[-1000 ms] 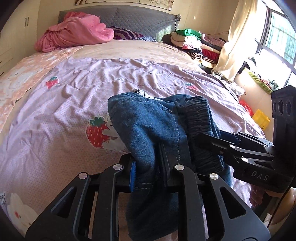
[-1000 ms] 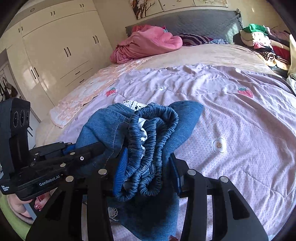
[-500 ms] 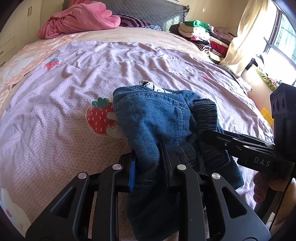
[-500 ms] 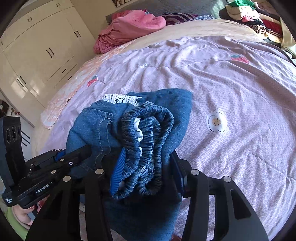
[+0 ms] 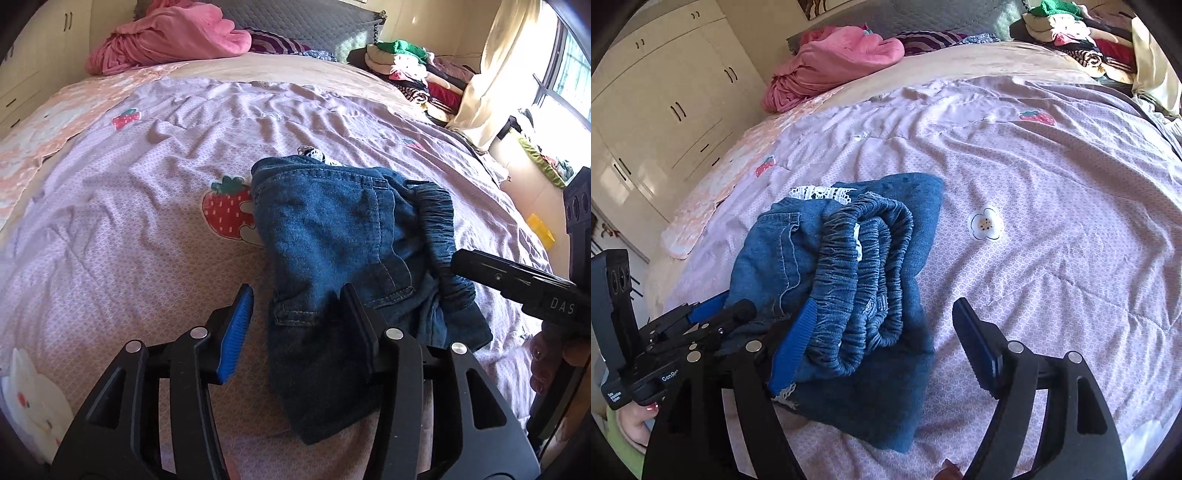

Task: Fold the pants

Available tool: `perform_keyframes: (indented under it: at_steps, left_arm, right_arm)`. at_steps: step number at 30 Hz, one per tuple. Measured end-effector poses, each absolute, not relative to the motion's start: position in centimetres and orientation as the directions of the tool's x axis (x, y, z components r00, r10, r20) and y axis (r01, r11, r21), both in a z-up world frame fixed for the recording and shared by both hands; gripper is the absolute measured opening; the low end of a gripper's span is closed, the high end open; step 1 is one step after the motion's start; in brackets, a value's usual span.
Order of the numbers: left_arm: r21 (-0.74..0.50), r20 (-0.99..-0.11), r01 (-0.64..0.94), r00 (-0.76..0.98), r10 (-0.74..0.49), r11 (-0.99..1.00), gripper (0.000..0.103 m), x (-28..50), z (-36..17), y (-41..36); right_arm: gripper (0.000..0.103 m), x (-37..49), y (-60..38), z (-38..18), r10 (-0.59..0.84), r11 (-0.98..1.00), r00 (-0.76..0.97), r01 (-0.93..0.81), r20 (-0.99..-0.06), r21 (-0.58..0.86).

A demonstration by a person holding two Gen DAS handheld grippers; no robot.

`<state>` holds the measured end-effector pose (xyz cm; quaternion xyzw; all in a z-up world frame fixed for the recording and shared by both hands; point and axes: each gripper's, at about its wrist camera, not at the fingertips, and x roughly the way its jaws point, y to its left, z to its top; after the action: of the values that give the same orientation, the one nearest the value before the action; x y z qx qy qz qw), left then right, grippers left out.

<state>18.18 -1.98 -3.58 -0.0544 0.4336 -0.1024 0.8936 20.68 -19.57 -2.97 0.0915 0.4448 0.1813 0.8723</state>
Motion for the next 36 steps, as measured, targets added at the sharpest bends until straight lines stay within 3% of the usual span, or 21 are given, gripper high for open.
perform_keyframes:
  at_steps: [7, 9, 17, 26, 36]
  left_arm:
    - [-0.168, -0.752, 0.125, 0.625, -0.208, 0.978, 0.051, 15.8, -2.3, -1.3]
    - [-0.163, -0.747, 0.121, 0.633, -0.203, 0.979, 0.058, 15.1, -1.7, -1.1]
    - [-0.154, -0.720, 0.113, 0.667, -0.189, 0.982, 0.074, 12.5, 0.3, -0.7]
    - [-0.141, -0.694, 0.127, 0.694, -0.190, 0.982, 0.093, 9.1, 2.0, -0.7]
    - [-0.144, -0.694, 0.112, 0.697, -0.181, 0.983, 0.093, 5.7, 2.3, -0.2]
  right_arm:
    - [0.081, 18.2, -19.9, -1.5, 0.381, 0.924, 0.567, -0.251, -0.730, 0.288]
    - [0.083, 17.3, -20.0, -0.9, 0.383, 0.924, 0.583, -0.258, -0.717, 0.283]
    - [0.093, 14.0, -20.3, 1.5, 0.365, 0.930, 0.643, -0.278, -0.674, 0.240]
    - [0.097, 10.0, -20.7, 3.6, 0.324, 0.944, 0.705, -0.280, -0.630, 0.172]
    - [0.098, 6.0, -21.1, 5.1, 0.337, 0.941, 0.729, -0.286, -0.595, 0.183]
